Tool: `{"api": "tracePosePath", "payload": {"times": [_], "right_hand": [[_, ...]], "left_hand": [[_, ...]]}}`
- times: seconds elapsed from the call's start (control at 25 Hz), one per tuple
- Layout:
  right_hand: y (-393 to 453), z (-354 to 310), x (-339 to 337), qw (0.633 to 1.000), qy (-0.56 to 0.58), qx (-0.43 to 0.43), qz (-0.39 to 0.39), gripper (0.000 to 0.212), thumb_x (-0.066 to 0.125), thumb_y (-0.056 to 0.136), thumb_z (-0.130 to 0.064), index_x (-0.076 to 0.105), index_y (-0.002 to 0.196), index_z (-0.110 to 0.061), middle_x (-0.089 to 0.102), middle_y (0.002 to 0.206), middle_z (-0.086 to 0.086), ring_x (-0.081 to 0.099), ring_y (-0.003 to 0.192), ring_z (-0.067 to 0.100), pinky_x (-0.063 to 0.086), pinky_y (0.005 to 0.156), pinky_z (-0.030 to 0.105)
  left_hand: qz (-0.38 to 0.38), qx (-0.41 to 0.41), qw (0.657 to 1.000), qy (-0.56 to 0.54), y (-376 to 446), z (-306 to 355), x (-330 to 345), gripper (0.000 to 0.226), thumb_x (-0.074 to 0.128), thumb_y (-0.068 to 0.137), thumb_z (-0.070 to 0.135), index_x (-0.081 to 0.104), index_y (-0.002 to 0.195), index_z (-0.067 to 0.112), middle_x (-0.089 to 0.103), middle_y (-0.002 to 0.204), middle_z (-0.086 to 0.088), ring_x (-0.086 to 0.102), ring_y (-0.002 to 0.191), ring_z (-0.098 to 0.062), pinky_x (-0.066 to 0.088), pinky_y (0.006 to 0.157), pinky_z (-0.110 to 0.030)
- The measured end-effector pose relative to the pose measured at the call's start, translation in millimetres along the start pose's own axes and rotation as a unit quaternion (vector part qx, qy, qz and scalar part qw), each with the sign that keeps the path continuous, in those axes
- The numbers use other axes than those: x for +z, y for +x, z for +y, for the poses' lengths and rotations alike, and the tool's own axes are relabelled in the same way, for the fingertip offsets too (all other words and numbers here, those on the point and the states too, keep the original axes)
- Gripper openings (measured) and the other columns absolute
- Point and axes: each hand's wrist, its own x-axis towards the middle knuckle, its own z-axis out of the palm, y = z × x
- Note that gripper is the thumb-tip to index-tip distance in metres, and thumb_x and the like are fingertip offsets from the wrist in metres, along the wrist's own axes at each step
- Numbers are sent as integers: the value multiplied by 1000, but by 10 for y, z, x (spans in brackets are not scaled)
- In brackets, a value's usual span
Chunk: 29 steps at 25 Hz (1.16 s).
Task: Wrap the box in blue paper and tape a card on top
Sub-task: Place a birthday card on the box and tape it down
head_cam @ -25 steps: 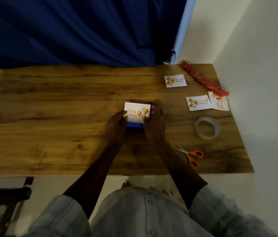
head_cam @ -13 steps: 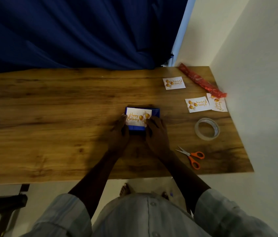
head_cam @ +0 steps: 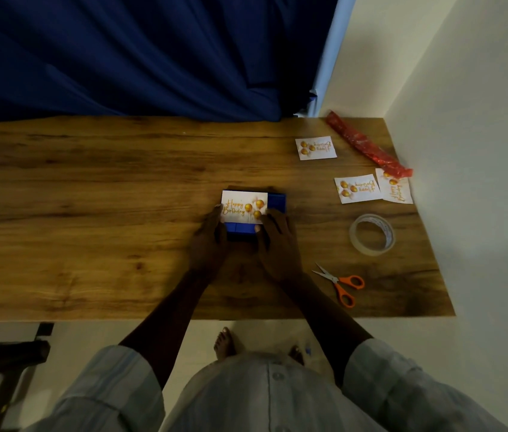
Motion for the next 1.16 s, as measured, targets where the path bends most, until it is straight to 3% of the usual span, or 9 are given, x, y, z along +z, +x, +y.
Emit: {"api": "tracePosePath", "payload": {"times": [0.16, 0.28, 0.44, 0.68, 0.8, 0.88, 0.96, 1.04, 1.16], "right_hand": [[-8, 6, 22, 1000, 10, 2, 0, 41, 42, 96, -30, 58, 126, -7, 50, 136, 16, 42, 130, 36, 42, 103, 42], [-12, 17, 27, 1000, 12, -4, 1, 37, 47, 95, -25, 57, 125, -6, 49, 137, 17, 41, 131, 37, 41, 103, 43], [-17, 21, 22, 1000, 20, 1, 2, 35, 53, 96, -21, 56, 127, -6, 47, 139, 17, 39, 132, 37, 41, 104, 45], [-7, -25, -39, 997, 68, 31, -10, 45, 56, 96, -20, 47, 138, -8, 40, 146, 15, 31, 138, 30, 36, 106, 39], [23, -115, -124, 991, 117, 64, -19, 51, 60, 94, -21, 43, 141, -9, 37, 148, 13, 32, 138, 26, 36, 107, 37], [41, -167, -244, 989, 132, 68, -15, 54, 60, 94, -22, 41, 142, -8, 38, 148, 13, 34, 137, 25, 35, 107, 34], [45, -122, -459, 990, 122, 66, 23, 51, 57, 96, -27, 41, 142, -10, 40, 147, 11, 37, 135, 21, 32, 105, 23], [27, 94, -763, 987, 93, 68, 111, 43, 57, 96, -27, 47, 135, -11, 46, 139, 12, 48, 123, 22, 39, 97, 18], [-50, 573, -1287, 959, 4, 189, 210, 42, 64, 89, -20, 50, 125, -6, 51, 128, 16, 56, 110, 30, 52, 81, 34]], "left_hand": [[-1, -9, 1000, 2, 24, -2, 16, 48, 39, 103, 25, 29, 150, 25, 52, 138, -10, 45, 100, -4, 39, 79, -21], [3, -8, 1000, 1, 28, -11, 20, 47, 38, 103, 27, 30, 150, 24, 53, 138, -10, 53, 108, -12, 41, 80, -22], [9, 11, 1000, -6, 24, -39, 35, 47, 39, 103, 26, 32, 150, 23, 56, 134, -11, 52, 100, -8, 43, 78, -22], [10, 32, 999, -20, 13, -74, 35, 47, 34, 104, 28, 31, 150, 17, 51, 141, -12, 52, 122, -21, 41, 91, -24], [51, 50, 996, -62, -9, -21, 24, 45, 32, 105, 32, 37, 146, 15, 53, 138, -9, 48, 116, -8, 42, 88, -17], [115, 71, 989, -65, -6, -40, 23, 42, 32, 104, 34, 45, 138, 12, 53, 136, -13, 49, 120, -17, 48, 95, -32], [185, 83, 979, -34, -15, -25, 78, 39, 37, 102, 35, 53, 123, 7, 54, 126, -19, 51, 115, -28, 48, 93, -48], [236, 95, 967, -6, -74, 197, 226, 34, 42, 100, 33, 56, 113, 4, 55, 119, -22, 50, 111, -30, 45, 96, -41], [231, 230, 945, -11, -235, 741, 564, 21, 51, 98, 23, 57, 106, 5, 60, 107, -18, 51, 104, -26, 37, 93, -28]]}}
